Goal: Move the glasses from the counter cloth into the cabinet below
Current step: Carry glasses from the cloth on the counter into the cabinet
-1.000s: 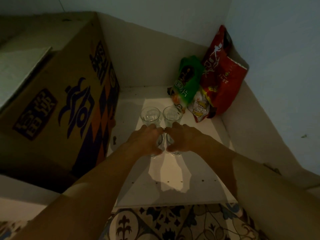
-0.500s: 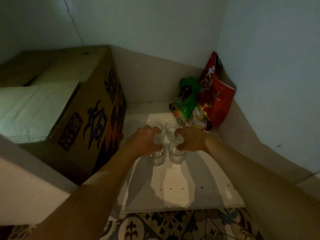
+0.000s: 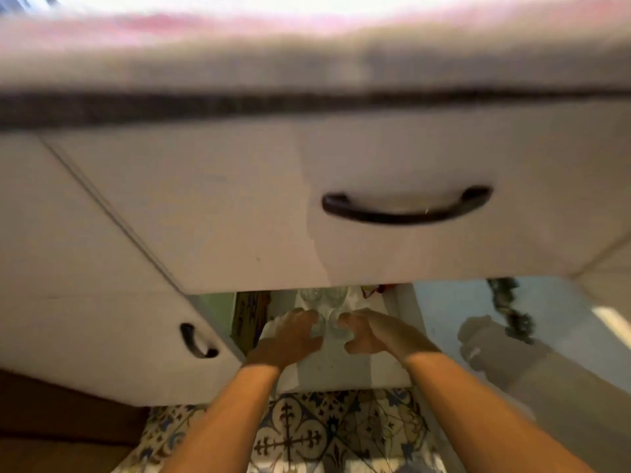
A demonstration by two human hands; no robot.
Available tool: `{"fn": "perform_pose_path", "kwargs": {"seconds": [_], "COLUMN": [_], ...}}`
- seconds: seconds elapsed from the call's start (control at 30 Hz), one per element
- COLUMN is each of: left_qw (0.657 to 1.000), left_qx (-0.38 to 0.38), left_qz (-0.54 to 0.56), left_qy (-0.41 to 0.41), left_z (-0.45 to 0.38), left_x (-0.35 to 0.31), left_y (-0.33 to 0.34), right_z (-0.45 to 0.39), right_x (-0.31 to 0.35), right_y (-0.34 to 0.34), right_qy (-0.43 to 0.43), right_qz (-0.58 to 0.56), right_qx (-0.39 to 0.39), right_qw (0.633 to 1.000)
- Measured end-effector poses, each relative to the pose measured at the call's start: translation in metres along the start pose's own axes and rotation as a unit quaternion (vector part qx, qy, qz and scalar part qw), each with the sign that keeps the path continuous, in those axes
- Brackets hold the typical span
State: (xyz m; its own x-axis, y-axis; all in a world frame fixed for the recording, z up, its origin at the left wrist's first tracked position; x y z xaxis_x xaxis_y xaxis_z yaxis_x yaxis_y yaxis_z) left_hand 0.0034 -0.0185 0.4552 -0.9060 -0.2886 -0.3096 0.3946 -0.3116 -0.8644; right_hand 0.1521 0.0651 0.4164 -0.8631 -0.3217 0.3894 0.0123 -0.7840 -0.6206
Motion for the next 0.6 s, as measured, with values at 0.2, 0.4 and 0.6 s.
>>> {"fn": "perform_pose_path", "kwargs": {"seconds": [0.2,0.4,0.6], "left_qw": [0.993,0.993,0.996], "left_qx": [0.108,0.112,0.092], "left_qz": [0.017,0.013,0.013], "left_qy": [-0.052,-0.017,0.014], "left_z": [0.102,0.187,0.24], "left_x": [-0.05,-0.096,-0.134], "left_y": [-0.068,-0.157,-0.252], "right_z": [0.14,0.26,0.347], "right_x": [0.071,0.122,0.173], "right_y": [-0.03,-0.084,-0.168], "right_qy": [-0.032,-0.05,-0.089], "right_qz": [0.068,0.109,0.137], "right_qx": [0.061,0.081,0.082], "right_qw": [0.995,0.99,0.983]}}
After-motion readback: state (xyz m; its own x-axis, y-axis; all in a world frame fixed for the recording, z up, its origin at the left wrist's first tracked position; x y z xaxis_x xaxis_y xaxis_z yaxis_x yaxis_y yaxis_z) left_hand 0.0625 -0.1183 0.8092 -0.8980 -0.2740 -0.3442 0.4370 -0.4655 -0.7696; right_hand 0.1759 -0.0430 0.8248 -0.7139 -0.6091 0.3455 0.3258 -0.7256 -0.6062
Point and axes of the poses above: each hand's wrist, its own z-axis away from the middle knuckle, its own y-axis out of the palm, x = y × z, the point moved 5 cm from there along -z, towards the middle knuckle, and after that the axes turned 1 degree about z, right-handed, at the moved point
